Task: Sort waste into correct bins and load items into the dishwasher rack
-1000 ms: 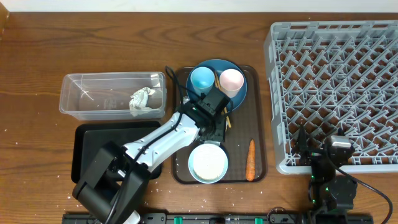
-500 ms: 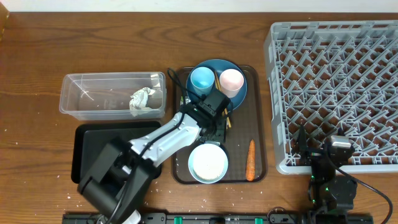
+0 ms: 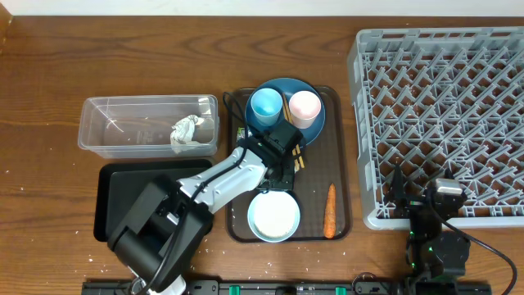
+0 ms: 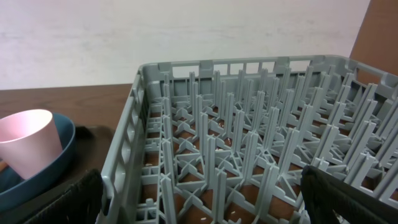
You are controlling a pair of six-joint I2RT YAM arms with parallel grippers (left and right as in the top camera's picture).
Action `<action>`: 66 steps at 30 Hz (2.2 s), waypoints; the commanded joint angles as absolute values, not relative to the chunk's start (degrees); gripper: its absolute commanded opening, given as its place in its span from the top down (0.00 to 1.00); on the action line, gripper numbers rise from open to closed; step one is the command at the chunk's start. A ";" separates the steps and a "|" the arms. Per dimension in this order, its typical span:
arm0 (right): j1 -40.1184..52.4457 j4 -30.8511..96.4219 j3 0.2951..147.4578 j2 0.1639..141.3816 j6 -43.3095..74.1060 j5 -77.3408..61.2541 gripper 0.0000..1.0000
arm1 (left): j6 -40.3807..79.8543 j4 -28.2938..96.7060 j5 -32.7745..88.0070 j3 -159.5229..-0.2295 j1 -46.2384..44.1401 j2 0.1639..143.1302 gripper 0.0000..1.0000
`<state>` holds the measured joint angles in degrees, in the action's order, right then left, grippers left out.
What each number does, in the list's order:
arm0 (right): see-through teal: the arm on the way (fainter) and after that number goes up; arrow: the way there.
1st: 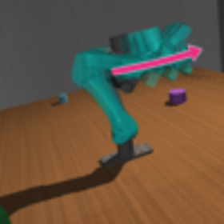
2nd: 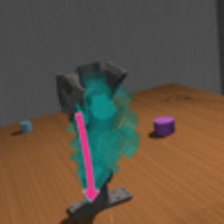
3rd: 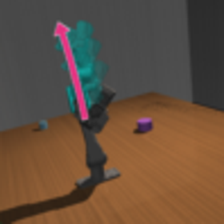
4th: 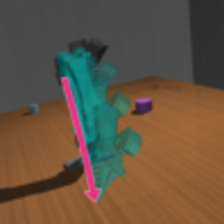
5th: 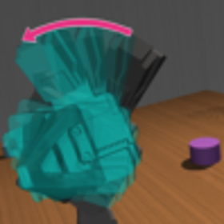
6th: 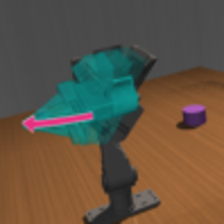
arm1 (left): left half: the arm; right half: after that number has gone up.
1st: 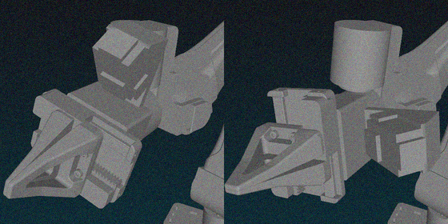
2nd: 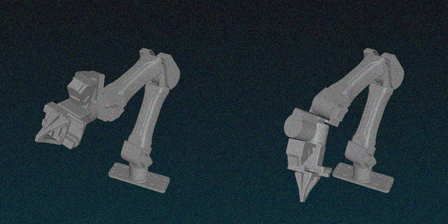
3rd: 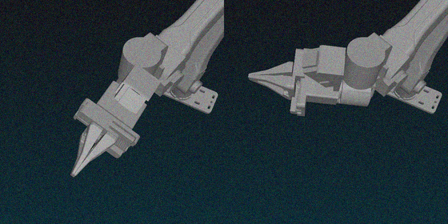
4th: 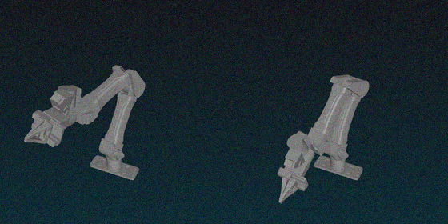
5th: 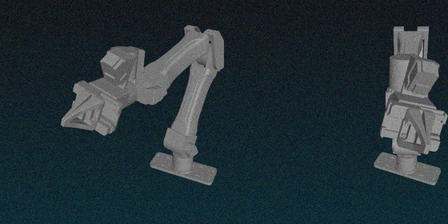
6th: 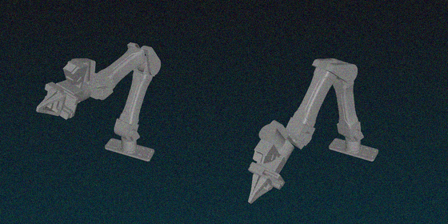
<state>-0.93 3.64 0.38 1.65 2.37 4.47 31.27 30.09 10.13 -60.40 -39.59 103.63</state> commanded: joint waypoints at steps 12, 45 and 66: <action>-1.21 3.86 0.32 1.67 2.52 4.45 0.01 | 30.46 34.28 5.85 -60.93 -39.44 89.56 0.93; -1.21 3.86 0.32 1.67 2.52 4.45 0.01 | 28.93 28.75 -0.73 -60.86 -5.17 85.14 0.93; -1.21 3.86 0.32 1.67 2.52 4.45 0.01 | 28.80 30.81 4.23 -60.88 -5.69 79.85 0.52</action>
